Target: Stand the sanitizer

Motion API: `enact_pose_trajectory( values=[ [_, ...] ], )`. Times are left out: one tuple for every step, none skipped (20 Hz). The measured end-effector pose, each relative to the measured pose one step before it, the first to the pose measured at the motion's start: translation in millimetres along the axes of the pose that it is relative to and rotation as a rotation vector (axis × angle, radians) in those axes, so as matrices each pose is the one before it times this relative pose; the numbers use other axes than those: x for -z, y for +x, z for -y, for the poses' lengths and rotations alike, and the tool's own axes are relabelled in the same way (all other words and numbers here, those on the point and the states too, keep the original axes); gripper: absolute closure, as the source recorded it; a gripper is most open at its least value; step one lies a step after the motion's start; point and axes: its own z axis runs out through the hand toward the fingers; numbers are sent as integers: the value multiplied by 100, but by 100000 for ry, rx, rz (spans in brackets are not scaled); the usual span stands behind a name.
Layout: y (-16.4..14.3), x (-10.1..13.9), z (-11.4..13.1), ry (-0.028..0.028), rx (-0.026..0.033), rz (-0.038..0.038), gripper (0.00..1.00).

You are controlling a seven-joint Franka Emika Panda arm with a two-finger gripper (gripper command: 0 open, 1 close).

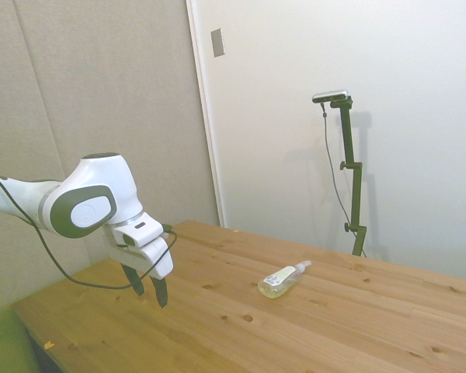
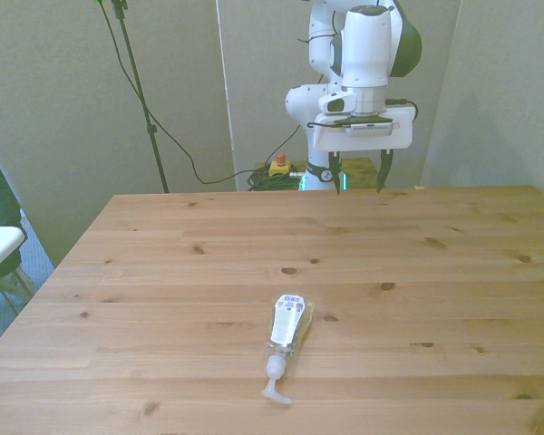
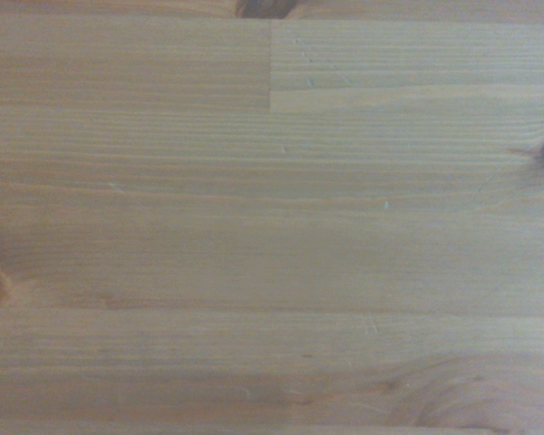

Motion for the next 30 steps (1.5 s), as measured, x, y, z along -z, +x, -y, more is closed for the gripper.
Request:
enact_pose_trajectory(
  values=[
    [13, -32, 12, -45, -3, 61, 0],
    [31, -50, 20, -106, 32, 72, 0],
    [102, 7, 111, -44, 57, -102, 0],
    [278, 76, 271, 323, -156, -412, 0],
    [530, 214, 418, 653, -538, -804, 0],
    [776, 201, 472, 698, -870, -1141, 0],
    [1033, 157, 441, 454, -1228, -1684, 0],
    [1357, 112, 450, 563, -1734, -1821, 0],
    [1660, 68, 493, 719, -2348, -1897, 0],
    [1703, -102, 412, 243, -2171, -1204, 0],
    [1859, -100, 492, 585, -2380, -1182, 0],
    [1803, -146, 505, 526, -2123, -512, 0],
    [1834, -161, 541, 589, -2409, -665, 0],
    [1542, -144, 568, 484, -2418, -767, 0],
    [2721, -1321, 1852, -15, -3956, -782, 0],
    [119, 153, 213, 60, -97, -900, 0],
    [399, 56, 275, 160, -635, -2236, 0],
    [582, -211, 371, 1063, -1063, -2080, 0],
    [739, -534, 388, 1052, -1118, -1958, 0],
    [934, -886, 381, 1174, -1215, -1946, 0],
    [916, -1000, 471, 1316, -889, -1699, 0],
    [754, -1042, 542, 1070, -661, -1179, 0],
    [708, -945, 690, 1312, -549, -1373, 0],
    [572, -893, 721, 1118, -761, -1372, 0],
    [483, -795, 745, 899, -1032, -1083, 0],
    [474, -792, 722, 700, -791, -848, 0],
    [429, -720, 699, 609, -697, -865, 0],
    [315, -774, 622, 377, -574, -391, 0],
    [277, -785, 574, 525, -808, 5, 0],
    [166, -715, 503, 339, -378, -121, 0]
  ],
)
